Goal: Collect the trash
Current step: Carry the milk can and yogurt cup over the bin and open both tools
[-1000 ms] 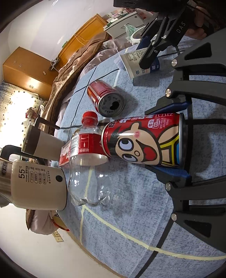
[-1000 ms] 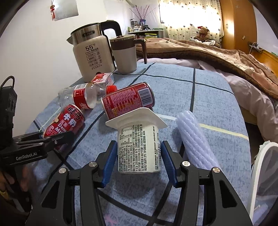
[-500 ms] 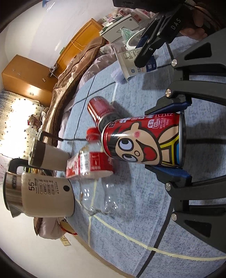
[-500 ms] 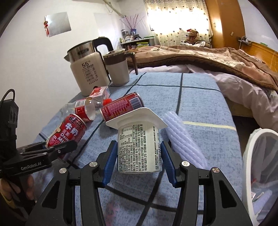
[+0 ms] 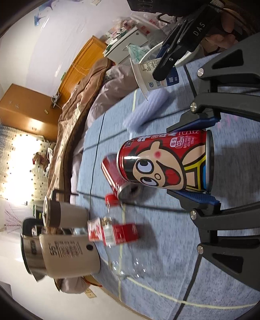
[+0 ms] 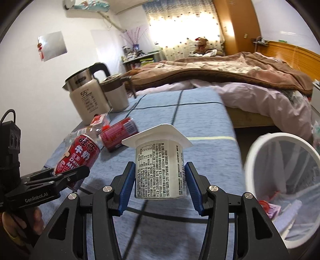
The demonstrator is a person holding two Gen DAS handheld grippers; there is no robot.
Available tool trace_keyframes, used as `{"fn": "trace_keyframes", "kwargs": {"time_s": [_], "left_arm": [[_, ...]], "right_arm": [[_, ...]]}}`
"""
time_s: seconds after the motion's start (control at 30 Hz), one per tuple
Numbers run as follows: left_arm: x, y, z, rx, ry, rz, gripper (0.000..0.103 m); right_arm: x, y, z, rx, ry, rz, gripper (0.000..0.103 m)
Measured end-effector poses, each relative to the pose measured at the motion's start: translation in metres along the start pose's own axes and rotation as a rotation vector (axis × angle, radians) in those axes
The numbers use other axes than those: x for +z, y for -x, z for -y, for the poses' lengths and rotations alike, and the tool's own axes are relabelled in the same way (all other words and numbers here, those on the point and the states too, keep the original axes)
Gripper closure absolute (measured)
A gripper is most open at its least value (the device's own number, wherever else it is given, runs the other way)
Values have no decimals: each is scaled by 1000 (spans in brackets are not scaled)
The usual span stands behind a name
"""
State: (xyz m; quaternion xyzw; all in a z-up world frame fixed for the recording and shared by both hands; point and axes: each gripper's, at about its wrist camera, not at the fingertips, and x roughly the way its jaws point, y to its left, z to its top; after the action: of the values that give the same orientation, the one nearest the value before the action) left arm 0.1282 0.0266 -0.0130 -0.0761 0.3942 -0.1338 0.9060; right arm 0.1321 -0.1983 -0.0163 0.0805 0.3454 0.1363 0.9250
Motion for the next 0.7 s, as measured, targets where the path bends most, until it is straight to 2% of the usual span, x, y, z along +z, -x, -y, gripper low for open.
{"fn": "trace_keyframes", "kwargs": {"time_s": [0.7], "left_arm": [[8, -22, 122, -135, -208, -6, 49]], "right_arm": [[-11, 76, 98, -174, -159, 92, 51]]}}
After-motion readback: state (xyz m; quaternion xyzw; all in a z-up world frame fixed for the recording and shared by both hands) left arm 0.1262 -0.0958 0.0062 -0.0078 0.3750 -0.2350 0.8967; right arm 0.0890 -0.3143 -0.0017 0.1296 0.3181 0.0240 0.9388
